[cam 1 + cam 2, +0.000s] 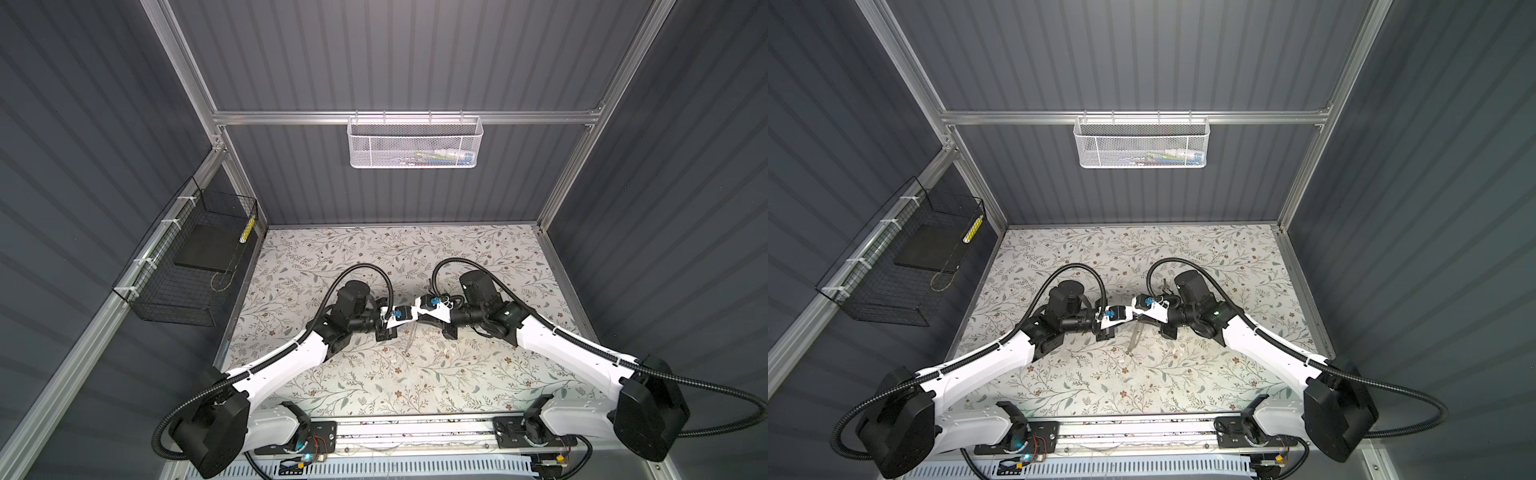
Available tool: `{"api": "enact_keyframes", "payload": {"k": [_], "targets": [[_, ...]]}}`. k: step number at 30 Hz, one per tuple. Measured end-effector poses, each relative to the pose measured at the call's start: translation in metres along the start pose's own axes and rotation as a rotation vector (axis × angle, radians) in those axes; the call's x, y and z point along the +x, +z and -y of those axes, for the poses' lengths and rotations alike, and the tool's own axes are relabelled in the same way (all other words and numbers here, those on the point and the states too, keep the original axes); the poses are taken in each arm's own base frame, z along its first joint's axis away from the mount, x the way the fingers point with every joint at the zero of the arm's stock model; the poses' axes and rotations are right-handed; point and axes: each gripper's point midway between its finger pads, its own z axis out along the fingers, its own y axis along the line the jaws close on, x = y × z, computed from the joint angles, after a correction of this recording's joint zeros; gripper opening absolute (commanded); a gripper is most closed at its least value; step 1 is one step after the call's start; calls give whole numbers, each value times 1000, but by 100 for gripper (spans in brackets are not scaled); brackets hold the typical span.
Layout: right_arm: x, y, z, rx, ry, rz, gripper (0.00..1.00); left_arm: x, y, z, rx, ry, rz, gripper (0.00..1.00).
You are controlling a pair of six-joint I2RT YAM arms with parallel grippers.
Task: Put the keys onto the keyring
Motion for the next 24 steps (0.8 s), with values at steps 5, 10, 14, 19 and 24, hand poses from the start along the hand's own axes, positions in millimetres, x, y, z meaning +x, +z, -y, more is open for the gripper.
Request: {"api": "enact_keyframes", "payload": {"k": [5,10,14,19,24], "targets": [[0,-12,-2,48,-25,40,24,-4,-1,-1,-20,-44,37,0],[3,-30,-1,117,-21,91,27,-8,-9,-8,-45,-114,114,0],[-3,-37,-2,138,-29,133,27,-17,-16,-15,-57,-154,189,0],[-14,-39,-2,129,-19,187,27,-31,-22,-17,-48,-179,269,0],[-27,-41,-2,112,-19,245,26,-44,-26,-17,-32,-183,326,0]]}}
